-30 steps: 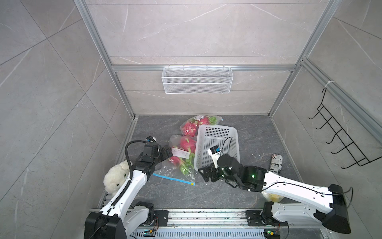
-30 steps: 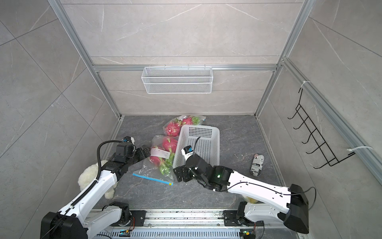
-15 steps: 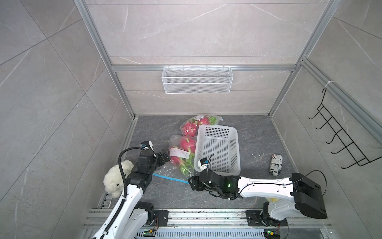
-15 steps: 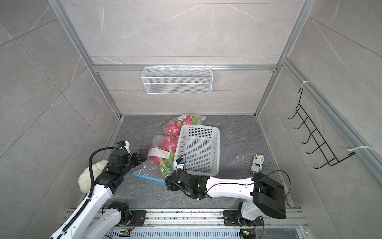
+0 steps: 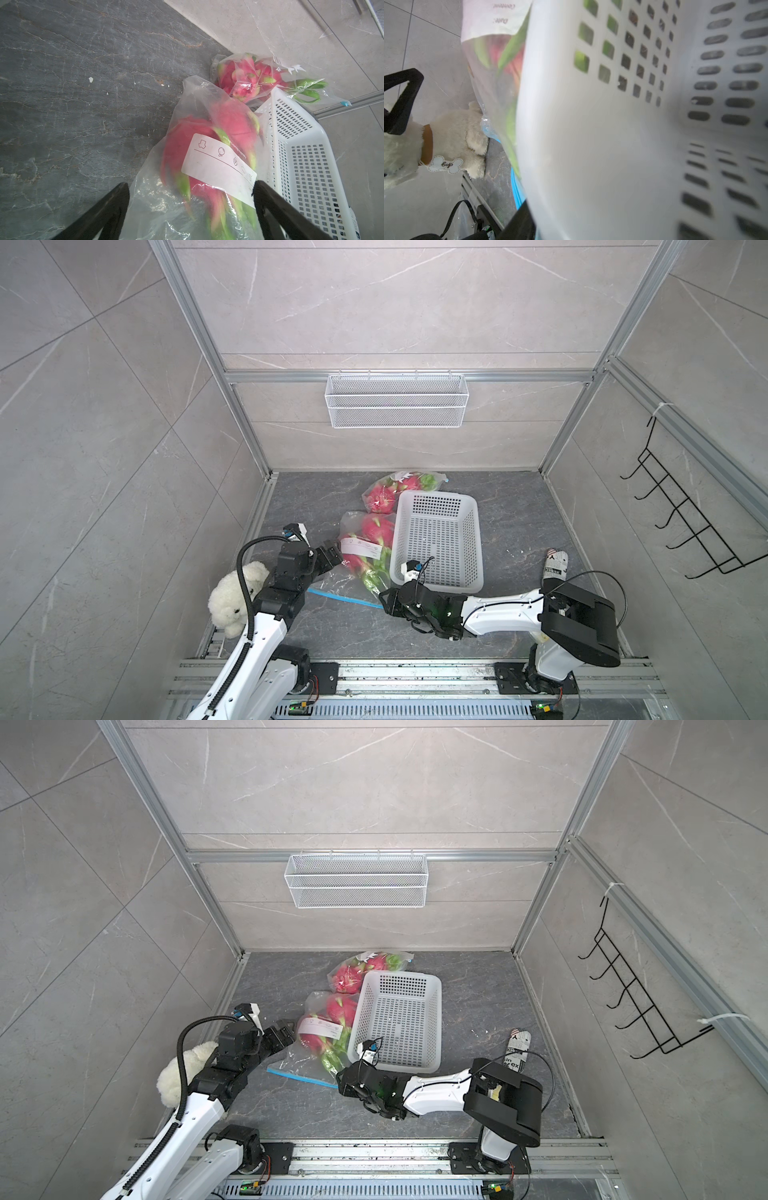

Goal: Open the zip-top bag and take out the dragon fruit
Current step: Pick up the zipper food storage bag at the center of the board.

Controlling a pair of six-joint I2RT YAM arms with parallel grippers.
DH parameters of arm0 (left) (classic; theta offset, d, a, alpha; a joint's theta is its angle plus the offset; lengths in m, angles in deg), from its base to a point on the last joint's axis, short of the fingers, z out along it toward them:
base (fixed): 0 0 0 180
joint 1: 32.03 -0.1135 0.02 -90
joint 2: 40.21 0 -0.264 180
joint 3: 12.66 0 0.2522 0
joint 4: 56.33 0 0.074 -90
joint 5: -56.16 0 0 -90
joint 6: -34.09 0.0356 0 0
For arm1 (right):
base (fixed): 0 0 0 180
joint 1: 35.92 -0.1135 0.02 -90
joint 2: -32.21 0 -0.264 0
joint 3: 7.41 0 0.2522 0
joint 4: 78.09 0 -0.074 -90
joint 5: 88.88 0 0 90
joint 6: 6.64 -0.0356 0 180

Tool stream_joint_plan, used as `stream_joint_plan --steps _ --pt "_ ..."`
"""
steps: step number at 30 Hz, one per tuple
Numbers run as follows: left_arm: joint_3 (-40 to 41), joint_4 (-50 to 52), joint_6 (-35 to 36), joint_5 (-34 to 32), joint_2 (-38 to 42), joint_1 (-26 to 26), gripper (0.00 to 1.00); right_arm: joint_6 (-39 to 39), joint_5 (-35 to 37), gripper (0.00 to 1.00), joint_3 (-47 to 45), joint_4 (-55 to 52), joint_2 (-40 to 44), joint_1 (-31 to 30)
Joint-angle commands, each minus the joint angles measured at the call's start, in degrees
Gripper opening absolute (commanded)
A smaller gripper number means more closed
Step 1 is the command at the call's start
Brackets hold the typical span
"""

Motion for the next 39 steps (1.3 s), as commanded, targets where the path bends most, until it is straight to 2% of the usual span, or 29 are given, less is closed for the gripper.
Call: stream_joint_plan --steps 1,4,6,8,14,16,18,23,29,31,36,39 --pt "-0.39 -0.11 0.11 0.95 0.90 0.33 0.96 1.22 0.28 0.36 2.27 4.72 -0.12 0.07" --pt "-1.07 0.89 -0.06 2.75 1.57 0.38 0.96 2.54 0.61 0.22 4.06 3.05 0.68 0.48" --pt "-1.78 2.06 -0.05 4.27 2.45 0.39 0.96 3.04 -0.06 0.06 5.57 1.78 1.23 1.03" --pt "-2.93 3.32 0.24 5.79 3.40 0.52 0.96 3.94 -1.89 0.00 7.93 0.68 1.17 1.71" --pt "-9.42 9.48 3.25 6.85 5.55 0.46 0.98 9.63 -6.90 0.00 20.80 -7.18 -1.90 3.06" --pt "-10.88 9.92 2.02 6.62 5.88 0.49 1.00 11.38 -8.33 0.00 24.43 -9.95 -2.86 4.63" --pt "-11.99 9.68 -1.67 7.26 6.12 0.43 1.00 12.69 -9.01 0.00 26.68 -11.99 -3.24 6.49" --pt "-14.95 14.04 -19.20 7.56 6.97 0.45 1.00 15.06 -10.17 0.00 30.16 -12.25 -3.65 9.49" --pt "-7.33 8.24 -40.88 12.48 9.93 0.48 1.00 15.50 -10.87 0.00 31.64 -11.23 -5.42 10.04" --pt "-5.08 6.58 -46.02 12.77 10.49 0.46 0.99 15.38 -10.84 0.00 31.14 -10.32 -5.44 10.13" --pt "-2.56 5.30 -50.59 10.82 9.99 0.44 0.97 14.89 -12.22 0.00 29.34 -7.14 -4.61 10.13" --pt "-0.36 1.33 -53.88 11.14 8.17 0.39 0.90 14.45 -13.08 0.00 28.02 -5.64 -3.77 10.08"
